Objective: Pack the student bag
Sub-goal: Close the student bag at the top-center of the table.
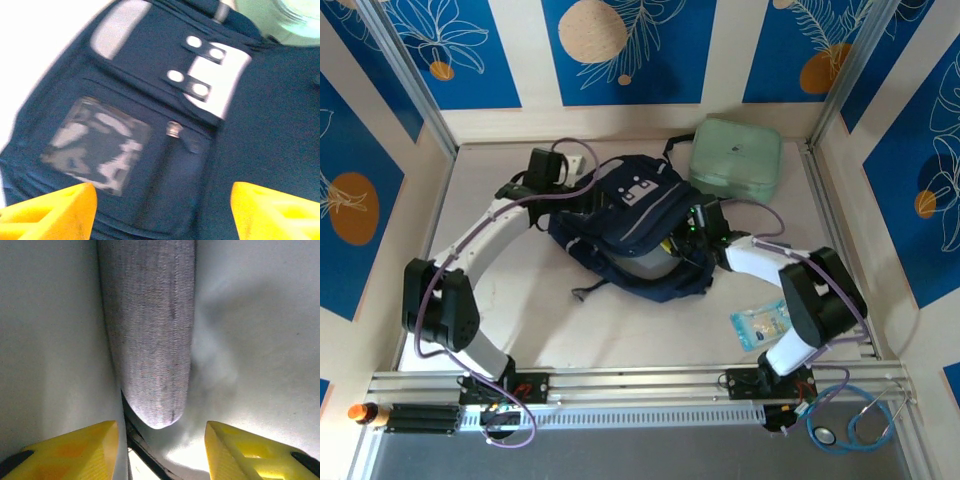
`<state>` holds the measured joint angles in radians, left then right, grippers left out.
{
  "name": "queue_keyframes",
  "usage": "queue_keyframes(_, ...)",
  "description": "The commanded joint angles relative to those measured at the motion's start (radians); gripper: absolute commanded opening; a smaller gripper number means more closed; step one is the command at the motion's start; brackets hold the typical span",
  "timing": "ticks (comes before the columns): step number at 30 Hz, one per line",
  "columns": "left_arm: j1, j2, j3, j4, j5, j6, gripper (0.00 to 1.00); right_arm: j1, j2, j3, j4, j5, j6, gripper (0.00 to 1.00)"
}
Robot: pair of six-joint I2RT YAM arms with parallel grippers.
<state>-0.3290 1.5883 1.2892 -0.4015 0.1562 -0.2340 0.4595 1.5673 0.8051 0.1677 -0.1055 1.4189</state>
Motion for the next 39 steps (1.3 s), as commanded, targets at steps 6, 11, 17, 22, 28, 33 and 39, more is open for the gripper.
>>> queue_keyframes(6, 0.088, -0.039, -0.141, 0.154, 0.104, -0.227, 0.74, -0.054, -0.098, -0.055, -0.169, -0.080, 0.111, 0.31)
queue_keyframes(11, 0.088, 0.008, -0.163, 0.209, 0.210, -0.254, 0.72, -0.067, -0.084, -0.073, -0.214, -0.053, 0.139, 0.29)
queue_keyframes(17, 0.088, 0.064, -0.161, 0.218, 0.212, -0.251, 0.72, -0.095, -0.128, -0.126, -0.207, -0.038, 0.165, 0.19)
queue_keyframes(22, 0.087, 0.150, -0.156, 0.259, 0.257, -0.269, 0.69, -0.115, -0.213, -0.127, -0.283, 0.015, 0.113, 0.19)
queue_keyframes(28, 0.085, 0.276, -0.132, 0.248, 0.227, -0.272, 0.63, -0.143, -0.296, -0.088, -0.380, 0.025, -0.013, 0.20)
queue_keyframes(33, 0.077, 0.344, -0.101, 0.199, 0.178, -0.246, 0.60, -0.156, -0.285, 0.054, -0.600, 0.061, -0.193, 0.20)
queue_keyframes(39, 0.077, 0.417, -0.024, 0.085, 0.088, -0.187, 0.57, -0.185, -0.192, 0.157, -0.655, -0.016, -0.369, 0.20)
